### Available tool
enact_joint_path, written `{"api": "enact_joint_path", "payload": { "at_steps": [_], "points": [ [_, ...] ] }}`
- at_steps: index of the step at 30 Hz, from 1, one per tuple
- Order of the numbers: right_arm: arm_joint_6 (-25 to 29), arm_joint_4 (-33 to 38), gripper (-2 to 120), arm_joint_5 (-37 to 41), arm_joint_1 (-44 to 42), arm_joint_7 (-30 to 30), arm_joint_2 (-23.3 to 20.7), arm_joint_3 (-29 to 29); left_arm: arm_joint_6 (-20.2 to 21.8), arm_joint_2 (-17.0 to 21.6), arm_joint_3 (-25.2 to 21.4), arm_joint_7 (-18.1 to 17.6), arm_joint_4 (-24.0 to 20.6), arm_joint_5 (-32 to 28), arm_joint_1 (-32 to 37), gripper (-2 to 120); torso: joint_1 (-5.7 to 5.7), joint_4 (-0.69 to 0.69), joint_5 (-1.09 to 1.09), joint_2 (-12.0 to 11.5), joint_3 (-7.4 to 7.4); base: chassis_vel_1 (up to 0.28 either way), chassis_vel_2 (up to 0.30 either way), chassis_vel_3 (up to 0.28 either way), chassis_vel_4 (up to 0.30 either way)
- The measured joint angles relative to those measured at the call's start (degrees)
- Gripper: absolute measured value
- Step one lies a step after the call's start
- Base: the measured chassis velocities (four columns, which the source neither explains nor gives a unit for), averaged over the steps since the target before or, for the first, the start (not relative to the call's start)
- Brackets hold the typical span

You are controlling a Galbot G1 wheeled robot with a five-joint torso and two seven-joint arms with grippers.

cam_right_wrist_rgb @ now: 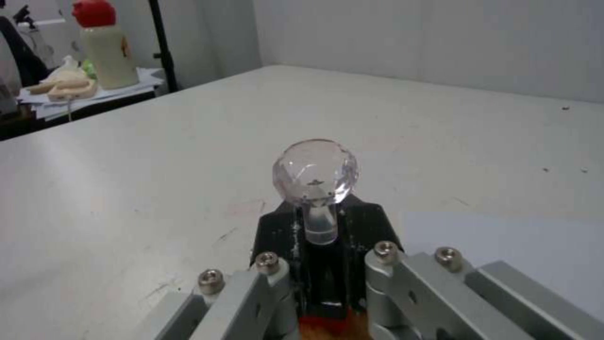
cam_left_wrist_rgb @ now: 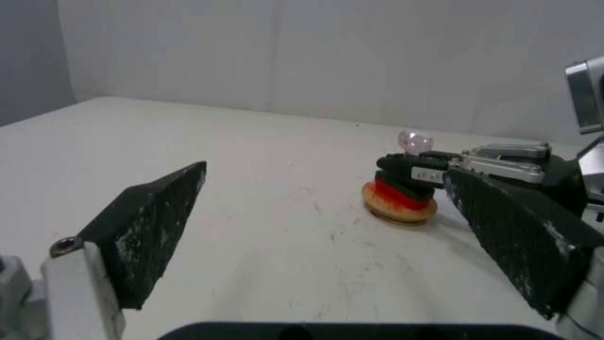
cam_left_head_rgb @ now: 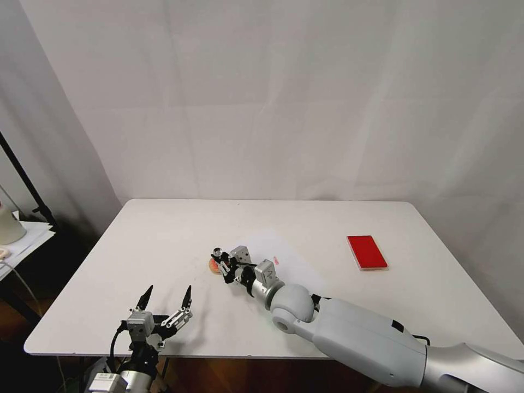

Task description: Pick up the stamp from the ink pad and place it onto another ink pad.

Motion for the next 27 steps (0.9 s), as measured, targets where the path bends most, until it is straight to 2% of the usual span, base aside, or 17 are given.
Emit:
{"api": "enact_joint_path", "payload": {
  "at_steps": [7,11,13,16,18,22,23,27],
  "points": [
    [0.1,0.0,14,-0.1,-0.1,0.0,-0.2,-0.1,0.0,0.0,0.0,0.0,0.0,0.0,0.0,100,0.00,0.01,0.00,0.0,0.00,0.000,0.000,0.000,0.000],
    [0.1,0.2,31,-0.1,0.0,0.0,-0.3,-0.3,0.0,0.0,0.0,0.0,0.0,0.0,0.0,100,0.00,0.00,-0.01,0.0,0.00,0.000,0.000,0.000,0.000],
    [0.1,0.2,34,-0.1,0.0,0.0,-0.3,-0.3,0.0,0.0,0.0,0.0,0.0,0.0,0.0,100,0.00,0.00,-0.01,0.0,0.00,0.000,0.000,0.000,0.000],
    [0.0,0.5,49,-0.1,0.1,0.0,-0.3,-0.4,0.0,0.0,0.0,0.0,0.0,0.0,0.0,100,0.00,0.00,-0.01,0.0,0.00,0.000,0.000,0.000,0.000],
    [0.0,0.5,53,-0.1,0.1,0.1,-0.3,-0.4,0.0,0.0,0.0,0.0,0.0,0.0,0.0,100,0.00,0.00,-0.01,0.0,0.00,0.000,0.000,0.000,0.000],
    [0.0,0.9,72,-0.1,0.1,0.2,-0.3,-0.5,0.0,0.0,0.0,0.0,0.0,0.0,0.0,100,0.00,0.00,0.00,0.0,0.00,0.000,0.000,0.000,0.000],
    [0.0,0.9,72,-0.1,0.1,0.2,-0.3,-0.5,0.0,0.0,0.0,0.0,0.0,0.0,0.0,100,0.00,0.00,0.00,0.0,0.00,0.000,0.000,0.000,0.000],
    [-0.1,1.3,88,-0.1,0.1,0.2,-0.5,-0.6,0.0,0.0,0.0,0.0,0.0,0.0,0.0,100,0.00,0.01,0.00,0.0,0.00,0.000,0.000,0.000,0.000]
  ]
}}
